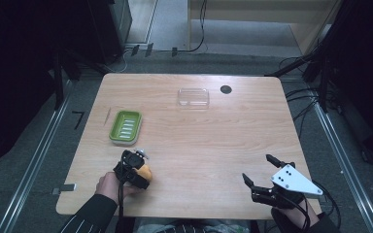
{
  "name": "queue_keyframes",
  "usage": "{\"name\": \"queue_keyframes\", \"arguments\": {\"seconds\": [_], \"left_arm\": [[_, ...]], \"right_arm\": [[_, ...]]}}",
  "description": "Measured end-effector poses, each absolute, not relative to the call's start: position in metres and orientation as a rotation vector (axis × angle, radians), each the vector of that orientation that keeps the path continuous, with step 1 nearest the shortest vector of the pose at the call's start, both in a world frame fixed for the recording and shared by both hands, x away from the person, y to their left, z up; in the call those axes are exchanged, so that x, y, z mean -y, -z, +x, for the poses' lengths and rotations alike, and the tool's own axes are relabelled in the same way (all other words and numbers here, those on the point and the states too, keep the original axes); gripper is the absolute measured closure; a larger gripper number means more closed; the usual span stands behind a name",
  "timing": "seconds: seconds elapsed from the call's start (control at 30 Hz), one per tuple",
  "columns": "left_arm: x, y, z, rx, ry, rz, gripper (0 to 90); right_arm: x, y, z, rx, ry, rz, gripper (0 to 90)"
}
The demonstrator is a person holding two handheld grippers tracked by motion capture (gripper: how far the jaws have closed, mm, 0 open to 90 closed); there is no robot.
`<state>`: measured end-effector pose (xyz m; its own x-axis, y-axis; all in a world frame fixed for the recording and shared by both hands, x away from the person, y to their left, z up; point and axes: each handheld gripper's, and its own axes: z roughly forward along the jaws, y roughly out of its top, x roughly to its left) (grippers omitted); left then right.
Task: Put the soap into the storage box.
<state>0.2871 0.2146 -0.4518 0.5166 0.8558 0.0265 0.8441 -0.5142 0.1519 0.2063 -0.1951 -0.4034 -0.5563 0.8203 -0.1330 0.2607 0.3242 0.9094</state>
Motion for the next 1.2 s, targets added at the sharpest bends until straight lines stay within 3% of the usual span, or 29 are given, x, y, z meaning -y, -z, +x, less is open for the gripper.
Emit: {"name": "queue_keyframes", "arguments": {"seconds": [0.4,0.53,1.2], "left_arm": [[-0.2134,0.4533,0.2867,-1.490,-0.181,2.615,34.1],[-0.2135,0.4526,0.2858,-1.478,-0.185,2.617,38.7],[-0.2158,0.4484,0.2836,-1.410,-0.195,2.629,39.5]], "right_arm": [[0.1948,0.4035,0.2064,-1.996,-1.213,0.943,13.4],[0.1950,0.4034,0.2064,-1.996,-1.212,0.943,13.4],[0.1957,0.4033,0.2060,-1.991,-1.216,0.949,13.4]]}}
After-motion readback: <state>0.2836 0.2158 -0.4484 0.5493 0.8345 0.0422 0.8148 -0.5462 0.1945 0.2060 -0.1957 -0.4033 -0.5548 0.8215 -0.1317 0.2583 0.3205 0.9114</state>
